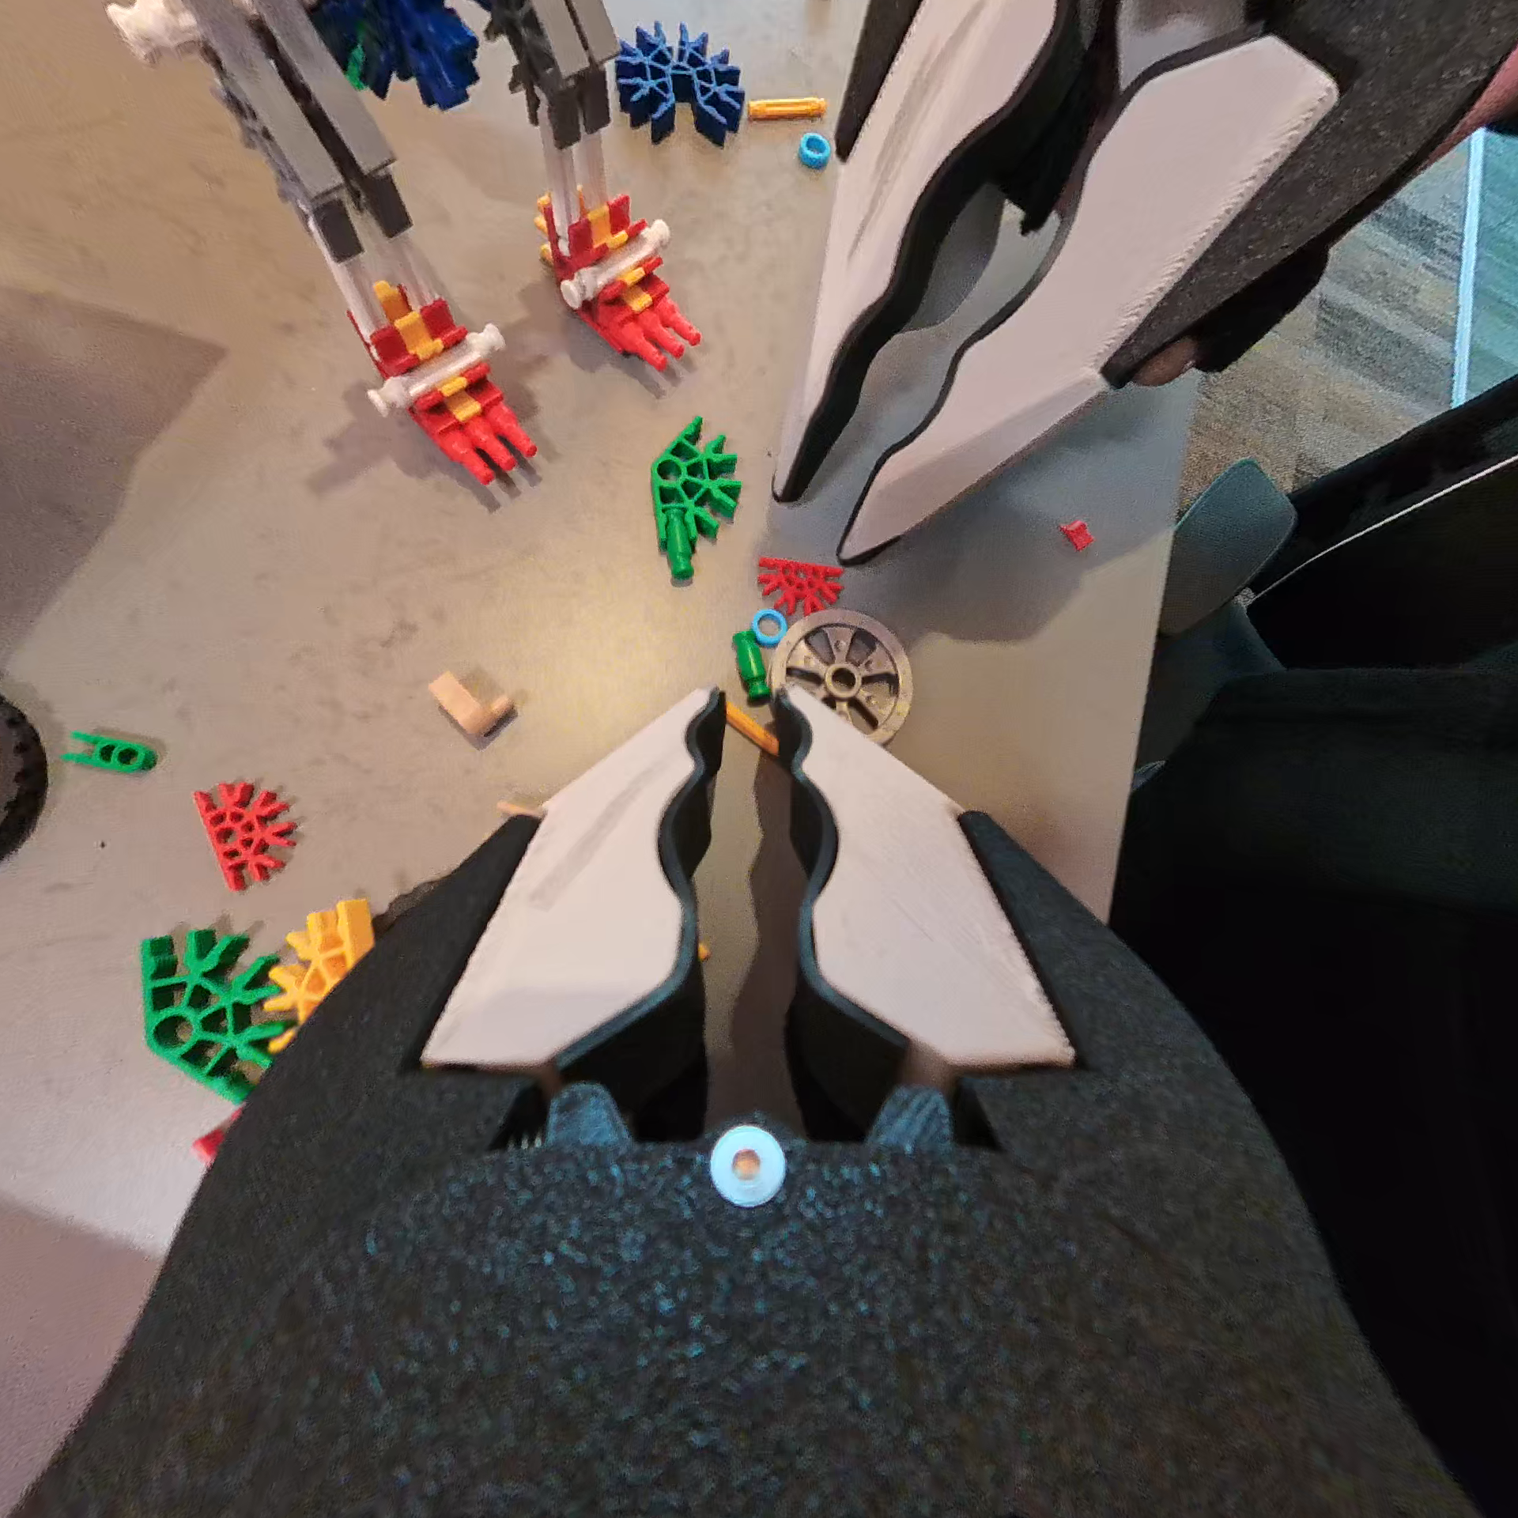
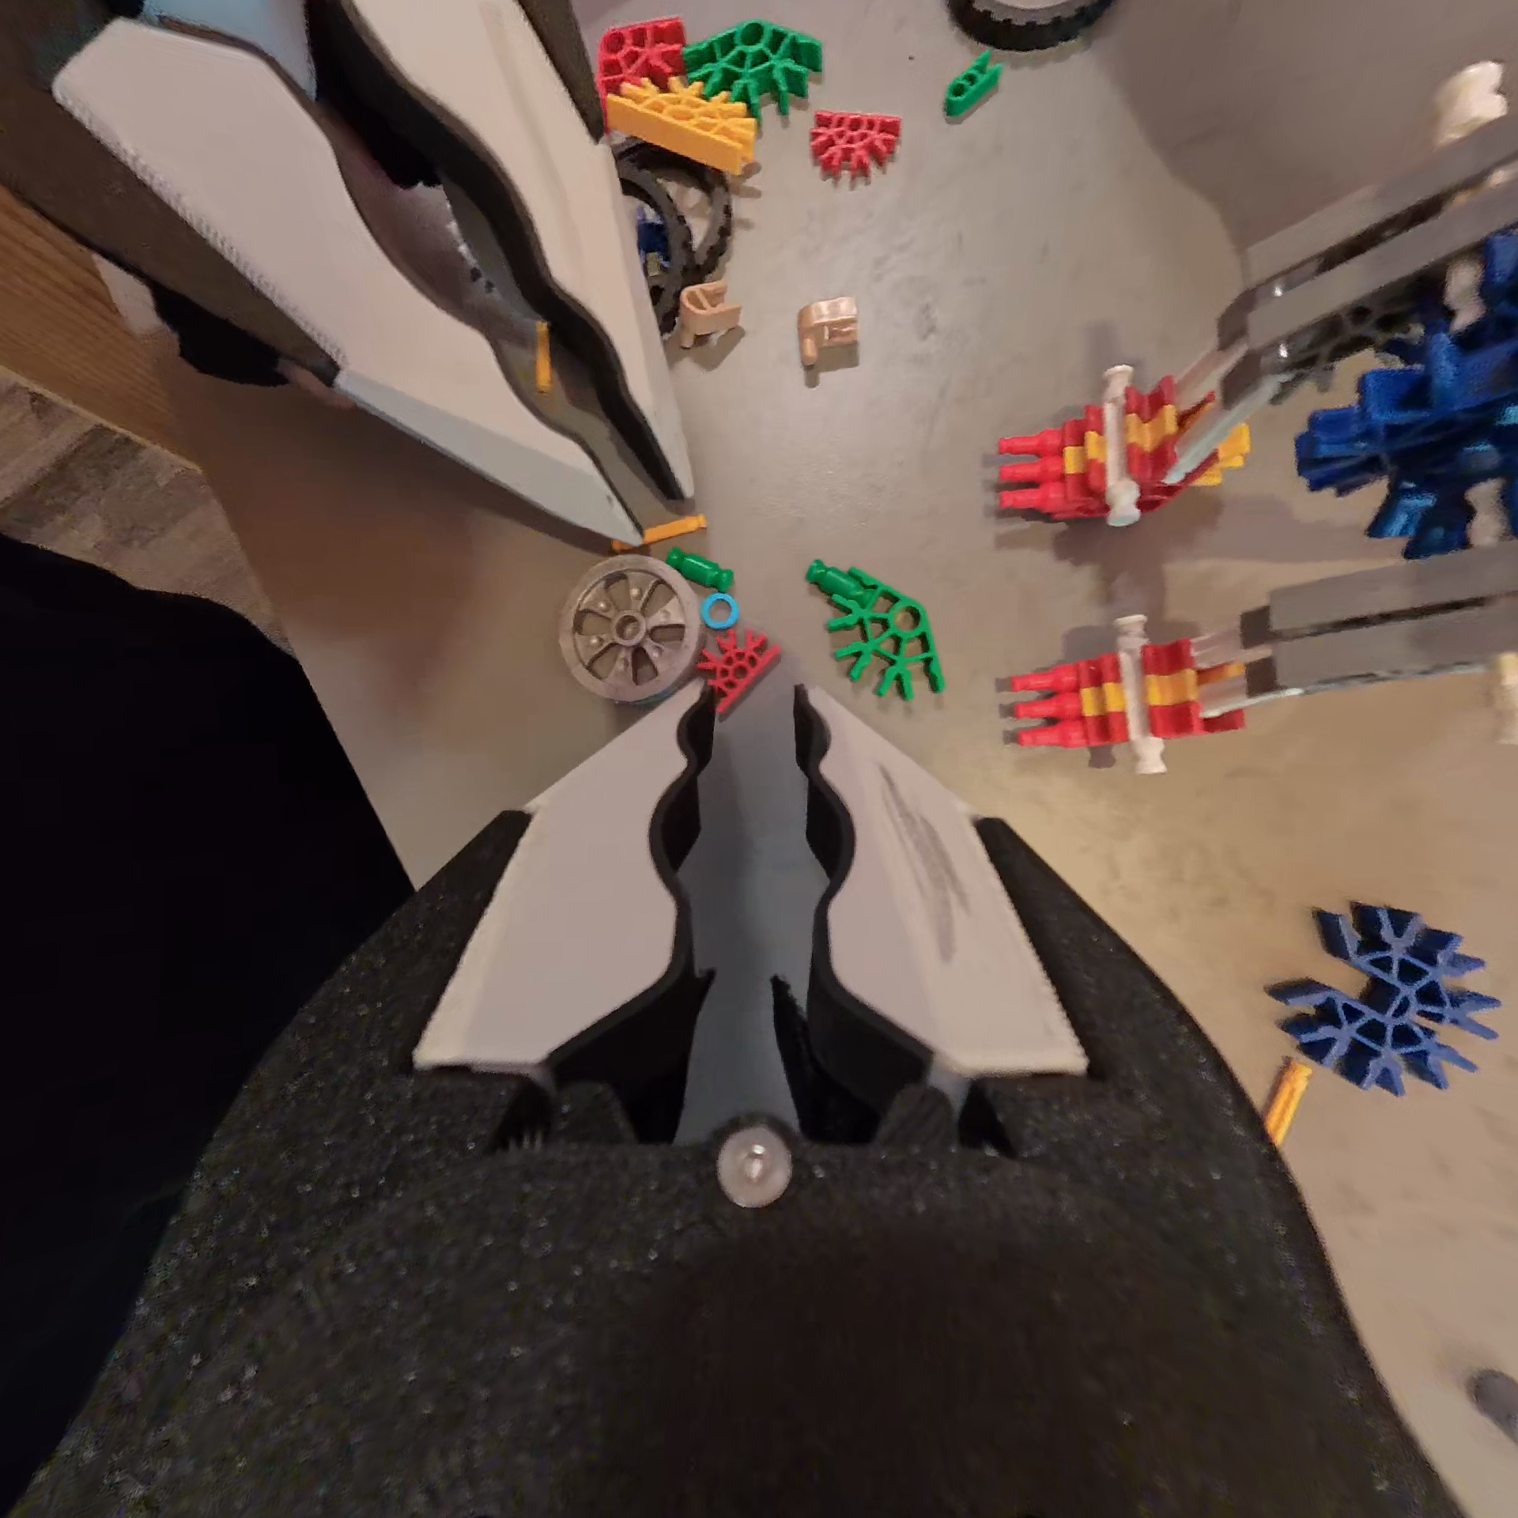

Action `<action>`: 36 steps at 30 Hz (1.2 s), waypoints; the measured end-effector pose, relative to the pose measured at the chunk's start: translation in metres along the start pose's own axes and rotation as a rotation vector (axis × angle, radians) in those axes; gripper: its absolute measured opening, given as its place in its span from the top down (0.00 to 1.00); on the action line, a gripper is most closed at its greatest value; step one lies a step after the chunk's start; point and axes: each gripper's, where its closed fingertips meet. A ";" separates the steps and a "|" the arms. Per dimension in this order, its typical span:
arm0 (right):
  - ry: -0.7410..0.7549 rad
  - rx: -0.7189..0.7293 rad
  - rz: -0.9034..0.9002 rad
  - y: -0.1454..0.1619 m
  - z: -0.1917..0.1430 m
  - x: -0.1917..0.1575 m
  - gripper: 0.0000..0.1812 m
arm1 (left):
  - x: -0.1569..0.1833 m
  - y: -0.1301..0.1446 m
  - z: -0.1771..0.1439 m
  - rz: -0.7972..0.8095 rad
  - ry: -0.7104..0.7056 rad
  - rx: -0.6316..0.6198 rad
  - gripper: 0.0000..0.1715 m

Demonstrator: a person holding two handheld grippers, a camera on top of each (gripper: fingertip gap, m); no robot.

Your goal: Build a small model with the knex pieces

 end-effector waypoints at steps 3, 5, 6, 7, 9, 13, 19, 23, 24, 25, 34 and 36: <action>0.000 -0.001 -0.005 0.001 0.002 -0.002 0.89 | 0.001 0.001 0.006 0.007 0.000 -0.009 0.94; 0.002 -0.003 -0.010 0.002 0.003 -0.004 0.89 | 0.005 0.003 0.010 0.012 0.007 -0.022 0.93; -0.001 -0.002 -0.007 0.003 0.004 -0.005 0.89 | 0.008 0.002 0.011 0.014 0.018 -0.018 0.92; -0.005 -0.002 -0.004 0.003 0.005 -0.006 0.89 | 0.011 0.002 0.012 0.013 0.029 -0.022 0.91; -0.007 -0.001 -0.005 0.003 0.006 -0.008 0.89 | 0.009 0.000 0.011 0.013 0.016 -0.015 0.90; -0.010 0.004 -0.011 0.003 0.008 -0.010 0.89 | 0.000 -0.004 0.011 -0.039 0.001 0.004 0.91; -0.014 0.007 -0.022 0.001 0.010 -0.009 0.90 | -0.002 -0.004 0.015 -0.082 -0.013 -0.016 0.92; -0.023 0.009 -0.024 0.000 0.010 -0.009 0.90 | -0.004 -0.005 0.015 -0.068 -0.019 -0.031 0.93; -0.025 0.010 -0.024 0.000 0.010 -0.009 0.90 | -0.006 -0.005 0.014 -0.050 -0.034 -0.042 0.95; -0.028 0.012 -0.023 0.000 0.010 -0.009 0.90 | -0.009 -0.005 0.013 -0.041 -0.049 -0.053 0.98; -0.032 0.025 -0.014 0.001 0.008 -0.007 0.90 | -0.016 -0.001 0.008 -0.065 -0.077 -0.082 0.94; -0.033 0.028 -0.013 0.001 0.008 -0.006 0.90 | -0.018 -0.001 0.010 -0.069 -0.100 -0.089 0.95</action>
Point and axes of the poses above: each gripper's, where its closed fingertips meet, z out along the fingers, y out of its underside, x = y × z across the jaws, and after that the axes turned 1 degree about y, right-handed
